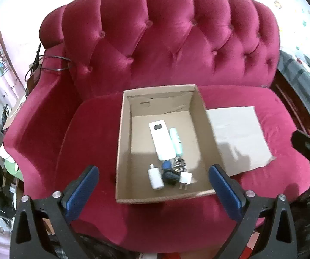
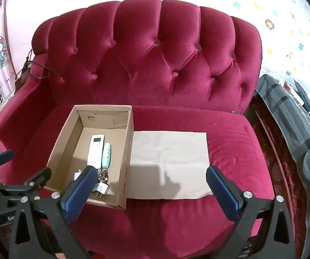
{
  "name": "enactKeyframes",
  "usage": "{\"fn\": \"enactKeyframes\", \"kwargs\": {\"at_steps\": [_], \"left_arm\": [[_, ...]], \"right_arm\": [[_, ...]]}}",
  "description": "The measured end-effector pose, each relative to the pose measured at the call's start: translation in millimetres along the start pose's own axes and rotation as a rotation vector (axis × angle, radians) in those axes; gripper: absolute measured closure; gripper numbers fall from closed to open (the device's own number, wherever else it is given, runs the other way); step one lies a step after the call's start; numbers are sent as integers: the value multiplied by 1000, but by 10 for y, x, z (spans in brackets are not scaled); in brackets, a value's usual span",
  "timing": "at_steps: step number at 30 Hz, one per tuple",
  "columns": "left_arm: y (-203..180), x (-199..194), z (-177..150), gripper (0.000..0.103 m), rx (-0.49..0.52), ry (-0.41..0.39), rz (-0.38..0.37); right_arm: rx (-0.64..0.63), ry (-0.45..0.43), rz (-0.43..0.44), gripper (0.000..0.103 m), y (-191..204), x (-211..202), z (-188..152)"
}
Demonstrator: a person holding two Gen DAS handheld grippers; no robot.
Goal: Organize rigid objects
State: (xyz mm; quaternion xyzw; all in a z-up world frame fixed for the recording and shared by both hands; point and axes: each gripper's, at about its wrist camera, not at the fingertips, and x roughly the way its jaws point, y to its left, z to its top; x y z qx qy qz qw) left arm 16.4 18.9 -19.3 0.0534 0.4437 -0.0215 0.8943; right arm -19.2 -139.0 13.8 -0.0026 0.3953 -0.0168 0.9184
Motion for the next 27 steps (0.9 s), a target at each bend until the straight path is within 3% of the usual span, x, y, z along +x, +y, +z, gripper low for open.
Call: {"fn": "enactKeyframes", "kwargs": {"at_steps": [12, 27], "left_arm": [[-248, -386, -110, 0, 20, -67, 4], [-391, -454, -143, 0, 54, -68, -19]], "right_arm": [[-3, -34, 19, 0, -81, -317, -152], [14, -28, 43, 0, -160, -329, -180]]}}
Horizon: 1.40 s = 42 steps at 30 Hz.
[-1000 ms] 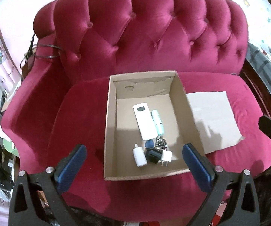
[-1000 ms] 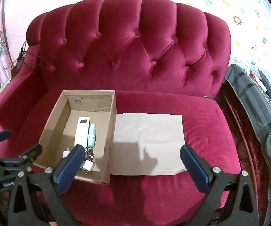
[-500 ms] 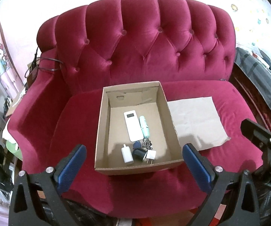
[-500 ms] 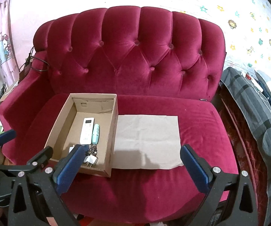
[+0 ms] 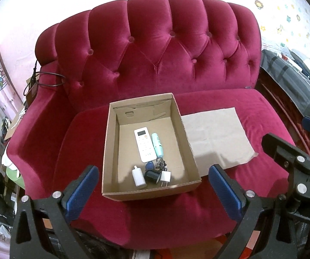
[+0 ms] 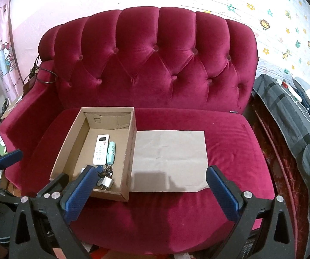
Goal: Organize rigid objects
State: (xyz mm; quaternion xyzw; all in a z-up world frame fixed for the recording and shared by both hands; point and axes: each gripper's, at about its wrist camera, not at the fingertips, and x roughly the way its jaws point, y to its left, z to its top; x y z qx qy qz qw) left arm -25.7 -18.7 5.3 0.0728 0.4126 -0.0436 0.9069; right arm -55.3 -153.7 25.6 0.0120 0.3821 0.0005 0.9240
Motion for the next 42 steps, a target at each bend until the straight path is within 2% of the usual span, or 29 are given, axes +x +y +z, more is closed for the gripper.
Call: {"fn": "enactKeyframes", "kwargs": {"at_steps": [42], "left_arm": [[-26, 57, 43, 0, 4, 16, -20]], "right_arm": [[-5, 6, 3, 0, -17, 60, 18]]}}
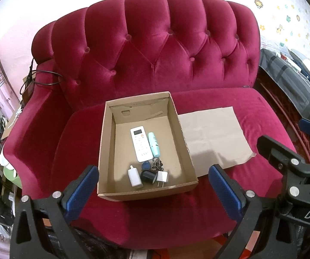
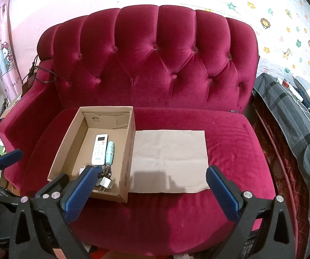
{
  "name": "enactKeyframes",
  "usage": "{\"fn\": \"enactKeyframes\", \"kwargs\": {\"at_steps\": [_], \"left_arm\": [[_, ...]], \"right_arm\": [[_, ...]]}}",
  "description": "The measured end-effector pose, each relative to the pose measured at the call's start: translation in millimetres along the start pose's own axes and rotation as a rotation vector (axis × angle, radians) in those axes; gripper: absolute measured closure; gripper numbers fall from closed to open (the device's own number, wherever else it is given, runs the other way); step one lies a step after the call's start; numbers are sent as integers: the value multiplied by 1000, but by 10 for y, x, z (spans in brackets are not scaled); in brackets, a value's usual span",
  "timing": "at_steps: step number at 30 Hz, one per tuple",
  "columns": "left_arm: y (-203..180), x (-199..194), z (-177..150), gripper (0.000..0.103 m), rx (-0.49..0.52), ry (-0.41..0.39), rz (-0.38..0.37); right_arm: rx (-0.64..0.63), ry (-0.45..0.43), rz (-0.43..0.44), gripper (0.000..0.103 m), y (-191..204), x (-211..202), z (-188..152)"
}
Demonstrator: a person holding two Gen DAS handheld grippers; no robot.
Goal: Organize rigid objects
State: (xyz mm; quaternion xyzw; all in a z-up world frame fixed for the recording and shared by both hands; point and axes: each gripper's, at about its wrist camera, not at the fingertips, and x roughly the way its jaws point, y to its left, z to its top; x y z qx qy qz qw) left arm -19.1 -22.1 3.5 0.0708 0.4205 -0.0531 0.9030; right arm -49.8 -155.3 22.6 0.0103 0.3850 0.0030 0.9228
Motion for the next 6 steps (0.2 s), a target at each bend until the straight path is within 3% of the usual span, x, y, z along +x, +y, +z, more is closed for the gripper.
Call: {"fn": "enactKeyframes", "kwargs": {"at_steps": [6], "left_arm": [[-29, 53, 20, 0, 4, 6, 2]], "right_arm": [[2, 4, 4, 0, -35, 81, 4]]}}
